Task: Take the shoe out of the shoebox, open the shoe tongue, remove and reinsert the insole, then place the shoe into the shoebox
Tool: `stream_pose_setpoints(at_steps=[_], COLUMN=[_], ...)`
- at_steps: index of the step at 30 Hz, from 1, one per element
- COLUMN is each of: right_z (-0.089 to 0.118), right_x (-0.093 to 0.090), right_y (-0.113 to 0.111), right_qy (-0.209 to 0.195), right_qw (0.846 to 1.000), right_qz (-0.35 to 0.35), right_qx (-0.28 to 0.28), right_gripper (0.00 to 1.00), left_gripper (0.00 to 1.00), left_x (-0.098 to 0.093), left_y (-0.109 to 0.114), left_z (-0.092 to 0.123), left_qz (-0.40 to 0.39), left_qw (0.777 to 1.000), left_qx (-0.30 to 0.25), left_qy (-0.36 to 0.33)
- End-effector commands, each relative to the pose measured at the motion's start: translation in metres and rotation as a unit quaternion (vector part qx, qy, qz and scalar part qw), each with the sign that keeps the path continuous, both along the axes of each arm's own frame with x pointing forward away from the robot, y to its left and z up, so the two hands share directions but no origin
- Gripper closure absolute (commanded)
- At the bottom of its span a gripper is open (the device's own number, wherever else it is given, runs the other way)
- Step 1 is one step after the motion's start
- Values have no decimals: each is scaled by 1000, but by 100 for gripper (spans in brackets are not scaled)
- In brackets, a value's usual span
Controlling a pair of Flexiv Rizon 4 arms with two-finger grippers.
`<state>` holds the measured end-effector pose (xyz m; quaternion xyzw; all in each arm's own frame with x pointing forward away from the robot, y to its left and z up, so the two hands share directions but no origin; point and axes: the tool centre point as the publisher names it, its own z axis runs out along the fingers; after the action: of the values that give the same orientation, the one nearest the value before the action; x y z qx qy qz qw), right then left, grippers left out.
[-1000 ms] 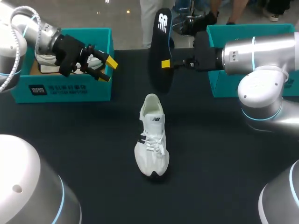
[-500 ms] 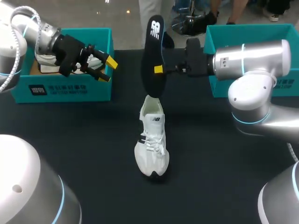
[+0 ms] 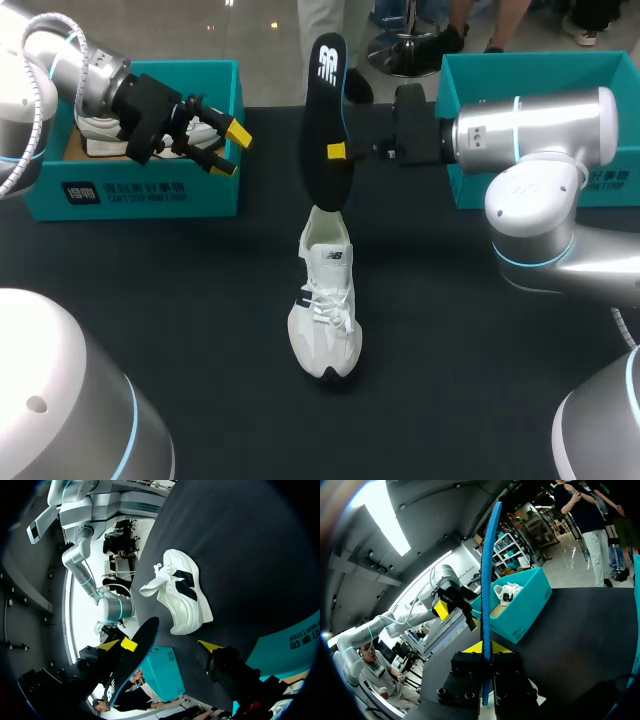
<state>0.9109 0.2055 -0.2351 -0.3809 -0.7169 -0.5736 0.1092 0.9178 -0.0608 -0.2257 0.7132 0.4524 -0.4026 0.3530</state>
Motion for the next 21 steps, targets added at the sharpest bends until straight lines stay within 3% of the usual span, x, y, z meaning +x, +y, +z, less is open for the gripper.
stream_pose_setpoints(at_steps=[1, 21], right_z=[-19, -55], right_x=[7, -5], right_y=[18, 34], right_qy=[-8, -3], right_qw=[1000, 1000], right_qz=[-1, 12], right_qx=[10, 22], right_gripper=[100, 100], left_gripper=[0, 0], left_x=[0, 0], left_y=[0, 0], left_z=[0, 0], left_qz=[-1, -1], left_qw=[1000, 1000], left_qx=[1, 1], left_qy=[-1, -1])
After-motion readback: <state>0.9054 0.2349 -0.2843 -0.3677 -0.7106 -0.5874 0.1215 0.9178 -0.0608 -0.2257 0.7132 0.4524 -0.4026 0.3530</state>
